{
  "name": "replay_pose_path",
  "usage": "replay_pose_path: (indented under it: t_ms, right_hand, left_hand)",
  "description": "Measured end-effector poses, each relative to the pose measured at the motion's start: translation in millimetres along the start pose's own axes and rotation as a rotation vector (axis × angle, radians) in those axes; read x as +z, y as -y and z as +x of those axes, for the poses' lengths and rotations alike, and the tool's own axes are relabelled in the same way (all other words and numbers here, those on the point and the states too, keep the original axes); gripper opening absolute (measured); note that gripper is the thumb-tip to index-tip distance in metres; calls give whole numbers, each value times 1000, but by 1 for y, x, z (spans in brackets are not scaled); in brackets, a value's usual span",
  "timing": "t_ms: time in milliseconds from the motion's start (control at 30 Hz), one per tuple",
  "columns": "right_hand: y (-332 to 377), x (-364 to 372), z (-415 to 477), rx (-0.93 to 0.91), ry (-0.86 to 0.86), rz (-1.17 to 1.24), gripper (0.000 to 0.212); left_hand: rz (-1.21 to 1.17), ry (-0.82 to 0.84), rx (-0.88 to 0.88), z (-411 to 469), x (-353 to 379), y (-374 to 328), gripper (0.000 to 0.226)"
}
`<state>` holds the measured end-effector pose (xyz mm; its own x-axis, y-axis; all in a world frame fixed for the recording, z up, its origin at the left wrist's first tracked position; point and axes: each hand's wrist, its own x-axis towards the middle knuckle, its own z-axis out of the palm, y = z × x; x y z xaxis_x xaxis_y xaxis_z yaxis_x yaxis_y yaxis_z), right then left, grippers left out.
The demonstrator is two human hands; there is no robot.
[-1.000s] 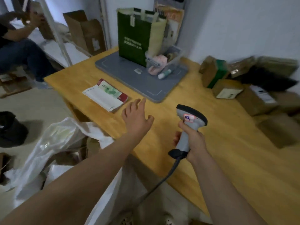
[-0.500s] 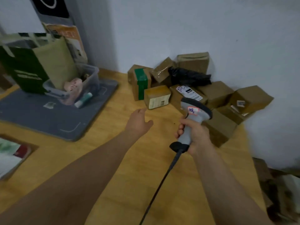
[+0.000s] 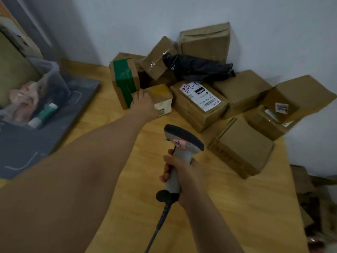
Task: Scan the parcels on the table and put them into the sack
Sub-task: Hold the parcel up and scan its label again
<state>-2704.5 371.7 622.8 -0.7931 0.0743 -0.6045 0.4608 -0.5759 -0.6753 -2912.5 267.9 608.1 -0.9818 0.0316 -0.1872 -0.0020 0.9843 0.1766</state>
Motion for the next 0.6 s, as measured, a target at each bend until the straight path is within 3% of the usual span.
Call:
replay_pose_path:
  t_ms: [167,300,400,500,600]
  right_hand:
    - [-1,2,8,16,0,-14,22]
    - [-2,6,3,13,-25,-32,24]
    - [-1,9,-13,32,1,-62,21]
    - [-5,11,-41,49,33,-135,15]
    - [-16,18,-75,29,43,-238,13]
  left_hand:
    - [87,-65,-6,1,-1,3,70]
    - [29,-39,-35,-14,-6,20,91]
    - [-310,16,-92,-47,-9,42,105]
    - [-742,54,-254,-97,-14,68,85]
    - [-1018,96,-369,-149,-14,97,55]
